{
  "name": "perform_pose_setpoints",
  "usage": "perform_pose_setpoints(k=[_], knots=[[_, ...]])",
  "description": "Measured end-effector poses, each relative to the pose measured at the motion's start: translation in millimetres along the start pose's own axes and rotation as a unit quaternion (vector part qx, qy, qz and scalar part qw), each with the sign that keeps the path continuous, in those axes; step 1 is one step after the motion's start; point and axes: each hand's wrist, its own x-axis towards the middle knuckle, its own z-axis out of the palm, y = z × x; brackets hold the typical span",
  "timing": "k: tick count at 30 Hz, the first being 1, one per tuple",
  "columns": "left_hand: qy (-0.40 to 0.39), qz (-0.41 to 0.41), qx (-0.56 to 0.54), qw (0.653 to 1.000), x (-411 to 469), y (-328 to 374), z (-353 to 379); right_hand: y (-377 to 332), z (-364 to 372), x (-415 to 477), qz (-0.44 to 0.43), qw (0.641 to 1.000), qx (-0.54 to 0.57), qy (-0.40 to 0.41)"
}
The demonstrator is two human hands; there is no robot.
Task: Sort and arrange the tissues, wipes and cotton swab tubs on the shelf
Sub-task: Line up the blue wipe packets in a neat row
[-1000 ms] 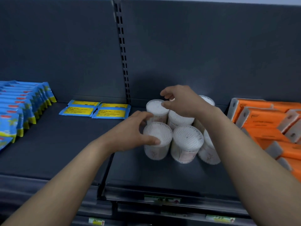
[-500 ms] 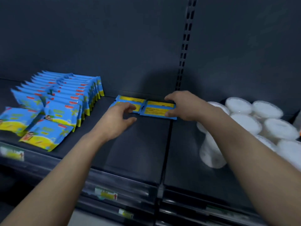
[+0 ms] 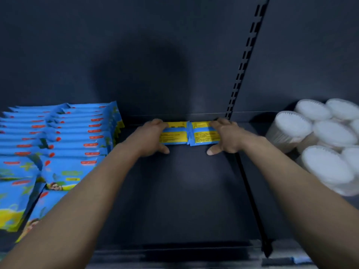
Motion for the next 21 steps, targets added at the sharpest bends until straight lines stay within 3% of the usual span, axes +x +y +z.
perform_pose_setpoints(k=[9, 13, 17, 21], knots=[[0.005, 0.023, -0.007, 1.0, 16.7, -15.1, -6.7, 2.8, -5.7, 8.4, -0.018, 0.998, -0.019, 0.063], [0.052, 0.008, -0.014, 0.999, 2.5, -9.4, -11.9, 1.6, -11.8, 6.2, -0.053, 0.994, -0.053, 0.078], [0.113, -0.002, -0.011, 0.994, -11.9, -0.5, -18.5, 2.5, -15.5, 4.0, -0.08, 0.988, -0.017, 0.133], [0.168, -0.034, -0.161, 0.972, -32.1, 4.0, -28.3, 0.3, -25.8, 3.8, -0.086, 0.98, 0.006, 0.182]])
